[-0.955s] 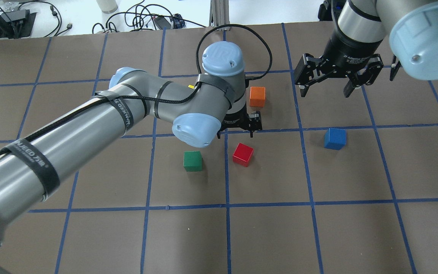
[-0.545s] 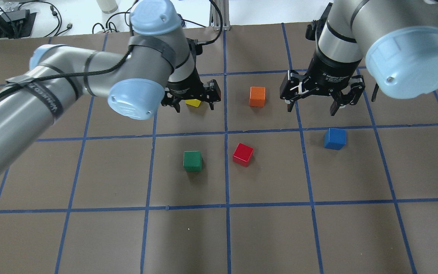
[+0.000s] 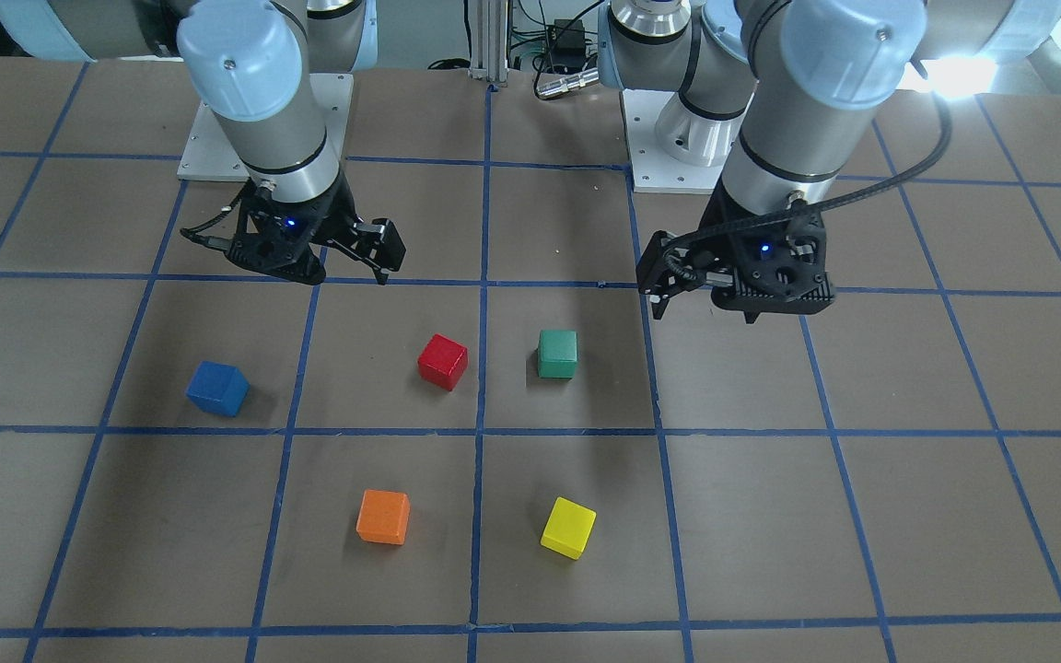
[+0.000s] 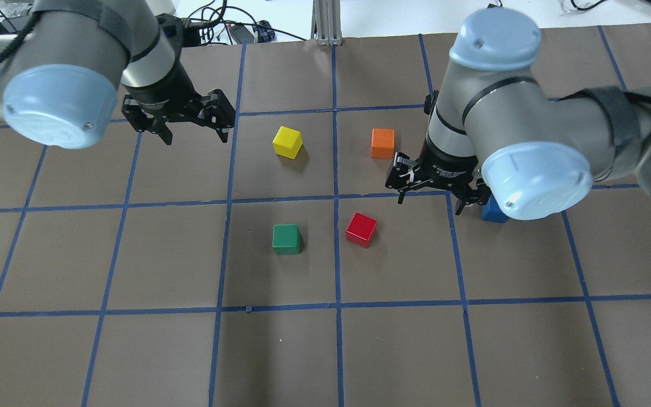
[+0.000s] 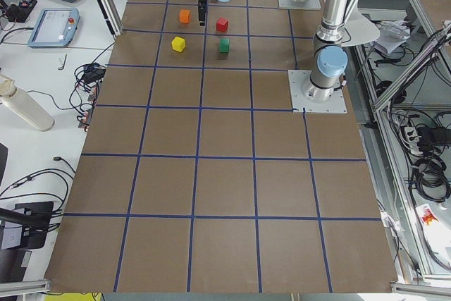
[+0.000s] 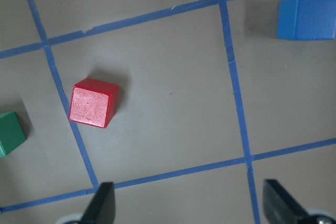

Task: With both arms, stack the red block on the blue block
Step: 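Raise the left gripper back toward rest while the right gripper moves toward the red cube, then lower the right gripper onto the red cube and close on it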

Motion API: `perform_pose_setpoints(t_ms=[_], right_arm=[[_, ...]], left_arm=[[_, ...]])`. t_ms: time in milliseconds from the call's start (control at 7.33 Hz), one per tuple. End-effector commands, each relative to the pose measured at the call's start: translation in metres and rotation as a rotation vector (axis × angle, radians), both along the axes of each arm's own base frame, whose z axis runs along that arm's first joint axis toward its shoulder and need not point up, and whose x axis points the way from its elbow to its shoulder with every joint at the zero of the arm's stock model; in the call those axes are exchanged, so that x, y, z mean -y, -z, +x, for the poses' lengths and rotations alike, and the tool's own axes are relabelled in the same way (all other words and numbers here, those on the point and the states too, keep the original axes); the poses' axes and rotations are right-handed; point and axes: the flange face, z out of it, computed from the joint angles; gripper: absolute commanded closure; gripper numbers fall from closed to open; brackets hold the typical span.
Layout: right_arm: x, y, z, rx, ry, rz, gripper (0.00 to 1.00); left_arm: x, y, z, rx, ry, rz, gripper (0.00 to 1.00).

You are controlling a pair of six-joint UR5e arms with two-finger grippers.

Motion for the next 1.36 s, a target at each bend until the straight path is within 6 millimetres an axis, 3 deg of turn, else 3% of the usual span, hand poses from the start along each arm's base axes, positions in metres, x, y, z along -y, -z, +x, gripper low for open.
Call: perform_pose_setpoints(t_ms=[0, 273, 682, 1227], right_arm=[[-0.003, 0.052, 0.042, -0.004, 0.075, -0.021, 0.0], [-0.001, 0.083, 0.072, -0.003, 0.1, -0.034, 0.0], [0.018, 0.126, 0.085, 0.007, 0.18, -0.045, 0.0], [0.014, 0.149, 0.097, -0.008, 0.152, -0.025, 0.0]], left_arm=[[-0.012, -0.022, 0.019, 0.004, 0.033, -0.019, 0.0], [-0.013, -0.022, 0.017, 0.005, 0.025, -0.003, 0.0], [-0.016, -0.018, 0.015, 0.0, 0.033, 0.006, 0.0], [-0.016, -0.018, 0.015, -0.006, 0.032, 0.006, 0.0]])
